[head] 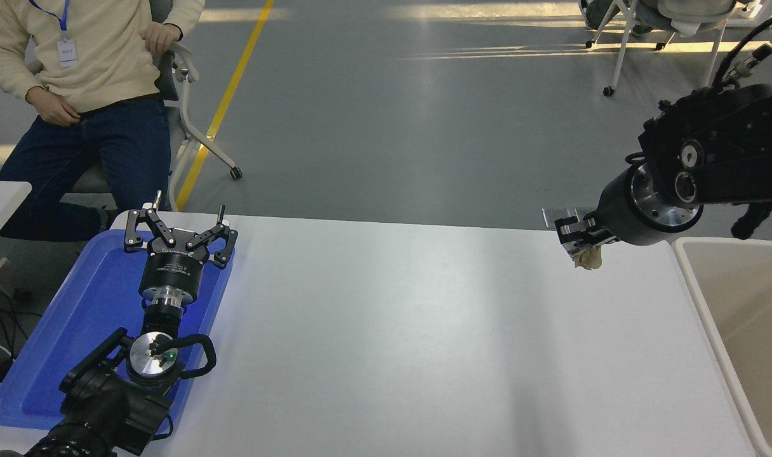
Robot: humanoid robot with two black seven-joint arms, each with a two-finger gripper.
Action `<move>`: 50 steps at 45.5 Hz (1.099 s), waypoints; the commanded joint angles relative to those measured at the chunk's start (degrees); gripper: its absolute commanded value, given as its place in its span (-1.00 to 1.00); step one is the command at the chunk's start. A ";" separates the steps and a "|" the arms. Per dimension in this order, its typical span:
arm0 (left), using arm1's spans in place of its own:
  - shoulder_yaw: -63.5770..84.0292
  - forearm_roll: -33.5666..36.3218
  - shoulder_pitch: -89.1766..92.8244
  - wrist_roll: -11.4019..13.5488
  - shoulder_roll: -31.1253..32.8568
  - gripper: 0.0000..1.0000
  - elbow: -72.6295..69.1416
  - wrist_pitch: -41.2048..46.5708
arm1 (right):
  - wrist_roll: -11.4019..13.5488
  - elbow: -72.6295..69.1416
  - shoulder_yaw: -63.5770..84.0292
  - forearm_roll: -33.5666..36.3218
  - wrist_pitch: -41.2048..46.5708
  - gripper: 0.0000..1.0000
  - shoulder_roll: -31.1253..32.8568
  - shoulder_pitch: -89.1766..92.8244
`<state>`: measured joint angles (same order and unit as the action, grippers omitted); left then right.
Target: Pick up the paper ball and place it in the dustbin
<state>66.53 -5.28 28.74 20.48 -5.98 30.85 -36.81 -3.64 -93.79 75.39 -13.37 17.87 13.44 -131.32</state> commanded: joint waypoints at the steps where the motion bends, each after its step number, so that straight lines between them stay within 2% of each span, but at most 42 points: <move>1: 0.00 0.00 0.00 0.00 0.00 1.00 0.00 -0.02 | -0.05 0.63 3.97 -1.57 3.30 -0.56 2.20 -0.16; 20: 0.00 0.00 0.00 0.00 0.00 1.00 0.00 -0.02 | -0.14 8.01 8.37 -17.82 5.77 -0.56 21.79 5.19; 33: 0.00 0.00 0.00 0.00 0.00 1.00 0.00 -0.02 | -0.49 17.94 7.23 -24.07 6.12 -0.55 31.20 13.63; 50: 0.00 0.00 0.00 0.00 0.00 1.00 0.00 -0.02 | -6.29 35.42 6.43 -24.16 5.68 -0.54 33.23 28.48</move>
<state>66.53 -5.28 28.74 20.48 -5.98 30.85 -36.81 -6.75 -69.15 82.22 -36.67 23.90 44.71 -112.22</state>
